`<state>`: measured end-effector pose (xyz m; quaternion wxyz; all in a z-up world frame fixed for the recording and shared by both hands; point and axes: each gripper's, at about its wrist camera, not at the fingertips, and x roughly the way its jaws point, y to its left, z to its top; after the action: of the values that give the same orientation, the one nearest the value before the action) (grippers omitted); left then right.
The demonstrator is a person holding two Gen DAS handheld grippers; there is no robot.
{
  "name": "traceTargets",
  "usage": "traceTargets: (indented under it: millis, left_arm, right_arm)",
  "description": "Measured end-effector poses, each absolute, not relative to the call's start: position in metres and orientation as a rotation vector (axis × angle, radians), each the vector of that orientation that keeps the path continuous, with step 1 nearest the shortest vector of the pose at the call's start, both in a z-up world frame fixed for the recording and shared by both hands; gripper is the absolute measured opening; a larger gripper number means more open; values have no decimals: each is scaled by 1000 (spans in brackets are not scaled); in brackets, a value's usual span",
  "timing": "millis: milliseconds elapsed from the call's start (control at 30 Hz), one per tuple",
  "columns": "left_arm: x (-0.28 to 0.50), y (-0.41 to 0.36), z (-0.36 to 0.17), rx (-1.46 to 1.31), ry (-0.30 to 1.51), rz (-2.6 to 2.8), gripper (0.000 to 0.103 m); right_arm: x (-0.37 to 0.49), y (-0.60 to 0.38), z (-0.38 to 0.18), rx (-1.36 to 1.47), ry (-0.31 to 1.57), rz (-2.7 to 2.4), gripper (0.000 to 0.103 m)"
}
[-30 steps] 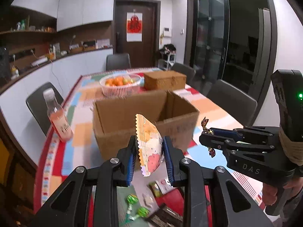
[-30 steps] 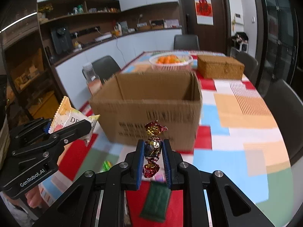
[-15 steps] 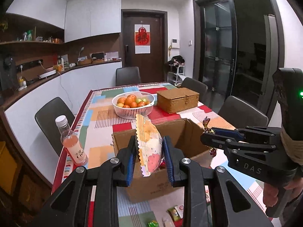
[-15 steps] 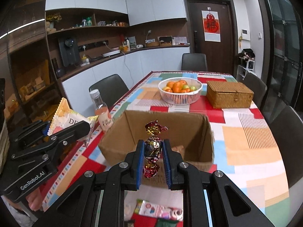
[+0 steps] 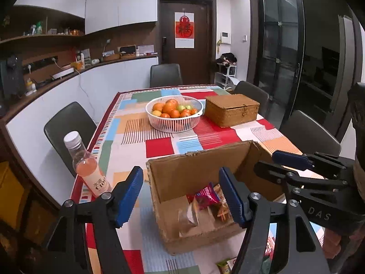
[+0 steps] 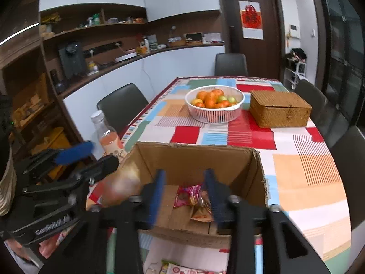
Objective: Organize snacks
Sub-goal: 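Carry both snacks over the box and open both grippers to release them, then return both tools from the box to the remaining snacks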
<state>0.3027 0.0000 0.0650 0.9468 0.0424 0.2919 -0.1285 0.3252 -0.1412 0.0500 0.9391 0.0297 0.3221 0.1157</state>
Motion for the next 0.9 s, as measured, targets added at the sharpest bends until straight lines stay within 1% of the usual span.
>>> traceTargets:
  millis: [100,233,400,533,733,900]
  left_arm:
    - [288,-2,65,108,584,-262,68]
    - [268,-2,66,104,584,-276,68]
    - [238,-1,65,98,584,-293,68]
    - [216,0,60,106,582,-297,68]
    - [190,-1,45,131,613,-299,69]
    - [176,-1,24,137,675,-305,69]
  right_arm:
    - [316,-141,49,44,653,231,42]
    - [295,-141,48,29,636,231,52]
    - [271,-143,46,21,631,240,52]
    - [251,-142,41,6,635,244,57]
    - [224,-140,28,-37,660,246,57]
    - [211,-141,12,-46,710,250,57]
